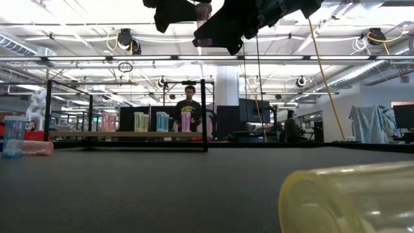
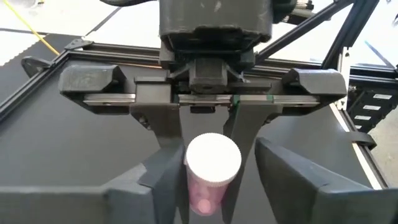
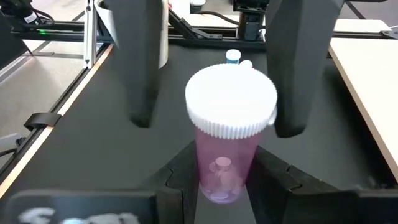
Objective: Pick and place medicine bottles onto shelf by color
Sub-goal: Put the purple pill bottle on the shelf aligned with the other purple pill bottles
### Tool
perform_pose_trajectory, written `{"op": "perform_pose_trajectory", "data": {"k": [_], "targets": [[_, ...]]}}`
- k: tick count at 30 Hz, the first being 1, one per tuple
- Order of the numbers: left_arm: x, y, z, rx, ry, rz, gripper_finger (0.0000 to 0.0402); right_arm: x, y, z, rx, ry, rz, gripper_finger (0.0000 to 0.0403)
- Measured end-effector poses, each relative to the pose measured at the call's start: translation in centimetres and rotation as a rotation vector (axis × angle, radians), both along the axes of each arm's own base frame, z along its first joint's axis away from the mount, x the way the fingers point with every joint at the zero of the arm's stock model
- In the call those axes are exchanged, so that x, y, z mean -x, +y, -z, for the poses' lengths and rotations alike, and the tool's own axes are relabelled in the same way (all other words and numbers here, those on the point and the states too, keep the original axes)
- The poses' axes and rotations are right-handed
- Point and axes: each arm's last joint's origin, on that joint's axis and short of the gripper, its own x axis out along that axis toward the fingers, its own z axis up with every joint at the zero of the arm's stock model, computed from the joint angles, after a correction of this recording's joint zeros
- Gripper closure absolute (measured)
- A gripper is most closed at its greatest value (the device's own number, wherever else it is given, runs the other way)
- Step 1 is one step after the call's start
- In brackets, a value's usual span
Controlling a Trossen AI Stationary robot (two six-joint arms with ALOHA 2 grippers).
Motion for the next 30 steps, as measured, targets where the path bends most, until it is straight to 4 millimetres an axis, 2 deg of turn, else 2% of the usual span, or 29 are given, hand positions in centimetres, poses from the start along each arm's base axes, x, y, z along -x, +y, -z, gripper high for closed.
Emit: {"op": "perform_pose_trajectory", "data": {"k": [8, 11, 14, 18, 22, 26, 30], "targets": [[0.0, 0.3, 0.0, -0.057, 0.006, 0.032, 0.0284, 0.0, 0.0, 0.0, 0.000, 0.000, 0.000, 0.0300], [-0.1, 0.4, 0.0, -0.058, 0.006, 0.035, 0.0288, 0.0, 0.0, 0.0, -0.009, 0.002, 0.010, 0.0300], [-0.1, 0.6, 0.0, -0.058, 0.006, 0.028, 0.0273, 0.0, -0.1, 0.0, -0.035, 0.006, 0.034, 0.0293], [-0.2, 1.3, 0.0, -0.060, 0.007, 0.008, 0.0257, 0.0, -0.5, 0.1, -0.017, 0.013, 0.128, 0.0263], [-0.3, 2.4, 0.0, -0.063, 0.008, -0.035, 0.0263, 0.9, -0.9, -0.2, 0.039, 0.066, 0.220, 0.0218], [-0.4, 4.2, 0.2, -0.089, 0.026, -0.131, 0.0279, 2.6, -1.4, -0.9, 0.067, 0.152, 0.240, 0.0176], [-0.2, 6.4, 0.5, -0.119, 0.071, -0.212, 0.0279, 4.6, -2.4, -1.4, 0.098, 0.211, 0.282, 0.0152]]}}
